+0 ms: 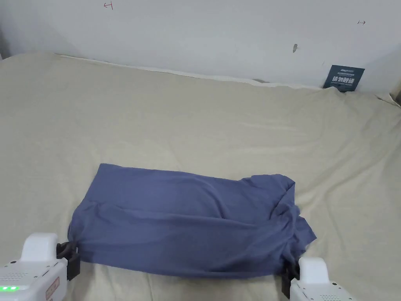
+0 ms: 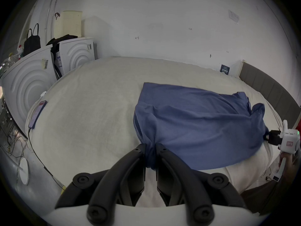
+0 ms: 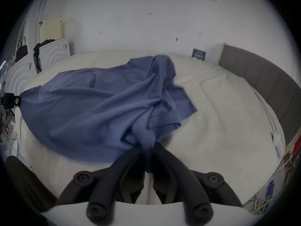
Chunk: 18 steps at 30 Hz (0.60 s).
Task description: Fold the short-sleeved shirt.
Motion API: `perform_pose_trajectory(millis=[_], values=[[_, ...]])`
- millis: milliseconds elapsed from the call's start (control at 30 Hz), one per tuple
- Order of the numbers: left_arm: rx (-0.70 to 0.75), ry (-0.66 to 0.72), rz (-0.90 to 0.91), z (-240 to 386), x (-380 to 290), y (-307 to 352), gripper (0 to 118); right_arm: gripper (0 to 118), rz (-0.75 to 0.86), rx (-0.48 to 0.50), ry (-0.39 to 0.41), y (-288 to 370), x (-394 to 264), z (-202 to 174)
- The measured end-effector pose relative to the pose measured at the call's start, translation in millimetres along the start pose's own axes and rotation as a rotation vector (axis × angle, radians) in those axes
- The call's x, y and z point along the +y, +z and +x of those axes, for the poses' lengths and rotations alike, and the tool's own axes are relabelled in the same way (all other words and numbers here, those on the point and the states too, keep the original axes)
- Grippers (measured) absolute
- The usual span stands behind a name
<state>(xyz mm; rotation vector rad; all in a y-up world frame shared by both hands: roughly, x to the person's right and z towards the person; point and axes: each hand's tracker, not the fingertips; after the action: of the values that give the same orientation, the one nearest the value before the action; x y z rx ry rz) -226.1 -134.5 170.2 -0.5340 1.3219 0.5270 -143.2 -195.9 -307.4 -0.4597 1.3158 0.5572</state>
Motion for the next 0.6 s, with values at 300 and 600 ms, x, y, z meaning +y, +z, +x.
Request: perform_pose_trajectory(millis=[300, 600], values=[[-0.05, 0.104, 0.028, -14, -9, 41, 11, 11, 0.114, 0.002, -0.129, 93, 31, 14], [-0.067, 0.065, 0.038, -26, -65, 41, 23, 48, -0.019, 0.011, -0.196, 86, -27, 4]])
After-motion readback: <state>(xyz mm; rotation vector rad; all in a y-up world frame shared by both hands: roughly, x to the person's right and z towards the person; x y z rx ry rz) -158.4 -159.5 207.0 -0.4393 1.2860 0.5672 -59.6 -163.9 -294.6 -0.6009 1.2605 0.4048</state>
